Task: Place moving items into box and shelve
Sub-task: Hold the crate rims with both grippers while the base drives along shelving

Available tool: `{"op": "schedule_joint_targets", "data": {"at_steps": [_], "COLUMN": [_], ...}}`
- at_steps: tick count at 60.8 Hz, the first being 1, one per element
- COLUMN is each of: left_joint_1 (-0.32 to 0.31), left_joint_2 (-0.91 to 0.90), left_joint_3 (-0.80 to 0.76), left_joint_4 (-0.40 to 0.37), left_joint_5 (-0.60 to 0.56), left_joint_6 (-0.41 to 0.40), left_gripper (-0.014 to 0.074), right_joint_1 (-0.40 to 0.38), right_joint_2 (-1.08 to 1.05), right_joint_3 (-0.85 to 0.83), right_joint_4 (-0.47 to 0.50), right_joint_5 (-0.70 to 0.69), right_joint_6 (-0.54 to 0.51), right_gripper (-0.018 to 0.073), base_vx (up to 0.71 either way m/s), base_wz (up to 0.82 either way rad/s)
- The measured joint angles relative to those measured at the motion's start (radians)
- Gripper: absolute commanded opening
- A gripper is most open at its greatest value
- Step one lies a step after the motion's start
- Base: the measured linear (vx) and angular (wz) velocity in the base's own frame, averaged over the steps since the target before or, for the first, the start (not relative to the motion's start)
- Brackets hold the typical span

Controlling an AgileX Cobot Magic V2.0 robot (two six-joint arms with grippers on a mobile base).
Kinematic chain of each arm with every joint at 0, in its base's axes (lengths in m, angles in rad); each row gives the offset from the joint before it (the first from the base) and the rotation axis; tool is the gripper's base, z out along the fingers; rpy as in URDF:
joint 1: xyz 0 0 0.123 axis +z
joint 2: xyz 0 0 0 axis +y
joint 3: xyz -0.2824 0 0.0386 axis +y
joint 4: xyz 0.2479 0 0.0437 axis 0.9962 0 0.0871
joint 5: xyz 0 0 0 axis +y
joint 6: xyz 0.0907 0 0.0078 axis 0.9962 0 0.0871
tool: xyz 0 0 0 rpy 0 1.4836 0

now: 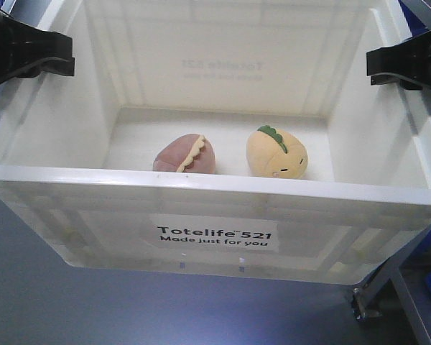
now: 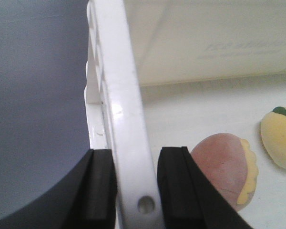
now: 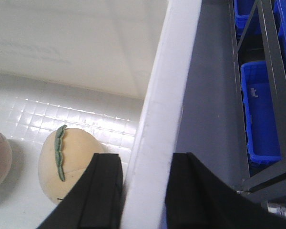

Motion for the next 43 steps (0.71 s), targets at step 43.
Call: {"op": "schedule_joint_targets", "data": {"at_steps": [43], "left_joint_1": [0.0], "left_joint_2": [0.0], "left_joint_3": [0.0], "left_joint_4": [0.0], "left_joint_5": [0.0], "left_joint_6": [0.0], "left_gripper": [-0.0006], "right_joint_1": [0.0], "right_joint_2": [0.0], "right_joint_3": [0.0], "right_joint_4": [0.0], "right_joint_5": [0.0], "right_joint_6": [0.0], "right_gripper": [-0.0005], "base_vx": [0.37], "base_wz": [0.03]}}
